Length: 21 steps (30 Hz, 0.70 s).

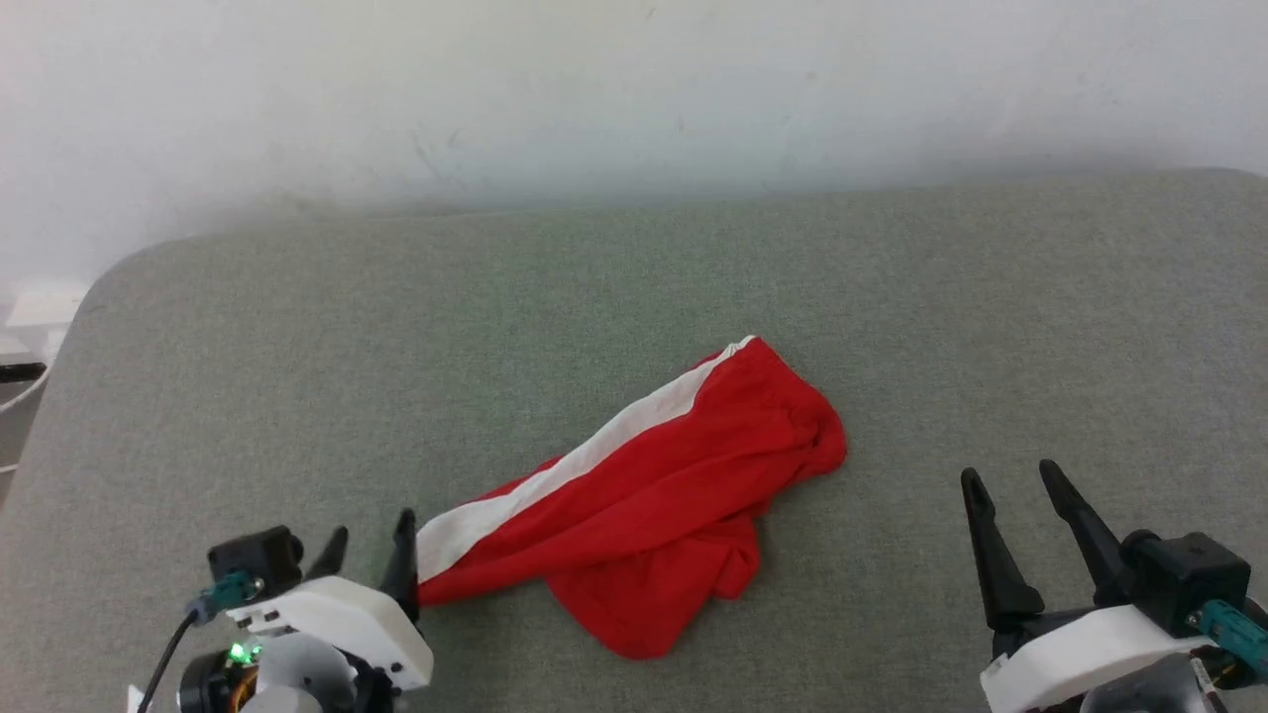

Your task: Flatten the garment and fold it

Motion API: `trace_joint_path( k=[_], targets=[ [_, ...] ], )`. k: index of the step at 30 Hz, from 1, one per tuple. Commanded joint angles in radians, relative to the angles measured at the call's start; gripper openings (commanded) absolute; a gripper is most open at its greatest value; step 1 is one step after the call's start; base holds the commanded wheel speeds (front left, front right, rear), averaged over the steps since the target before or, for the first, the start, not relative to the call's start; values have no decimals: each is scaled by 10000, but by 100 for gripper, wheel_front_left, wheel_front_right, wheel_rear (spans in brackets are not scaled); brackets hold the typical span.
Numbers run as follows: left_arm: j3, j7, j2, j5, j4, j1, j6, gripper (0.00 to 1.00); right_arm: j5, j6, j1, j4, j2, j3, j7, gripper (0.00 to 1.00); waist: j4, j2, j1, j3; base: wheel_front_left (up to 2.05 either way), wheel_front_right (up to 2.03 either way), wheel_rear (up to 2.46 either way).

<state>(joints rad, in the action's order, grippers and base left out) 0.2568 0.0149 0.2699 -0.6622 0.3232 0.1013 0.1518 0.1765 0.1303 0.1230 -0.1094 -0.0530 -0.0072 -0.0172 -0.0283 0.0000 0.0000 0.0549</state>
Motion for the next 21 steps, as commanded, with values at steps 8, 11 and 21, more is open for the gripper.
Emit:
trace_joint_path(
  k=[8,11,21],
  targets=[
    [-319,-2556,-115,1083,-793,-380,257,100,420,4,-138,458,28,-113,527,100,75,0,0,-312,0,0,0],
    [-445,-2735,-213,1570,-1261,-552,262,100,564,4,-560,1145,28,-243,1049,100,189,0,0,-274,0,0,0],
    [-1144,-2764,-1266,3054,-2924,-753,-174,100,1370,4,-3553,4824,-283,117,3370,100,1343,0,0,308,0,0,0]
  ],
)
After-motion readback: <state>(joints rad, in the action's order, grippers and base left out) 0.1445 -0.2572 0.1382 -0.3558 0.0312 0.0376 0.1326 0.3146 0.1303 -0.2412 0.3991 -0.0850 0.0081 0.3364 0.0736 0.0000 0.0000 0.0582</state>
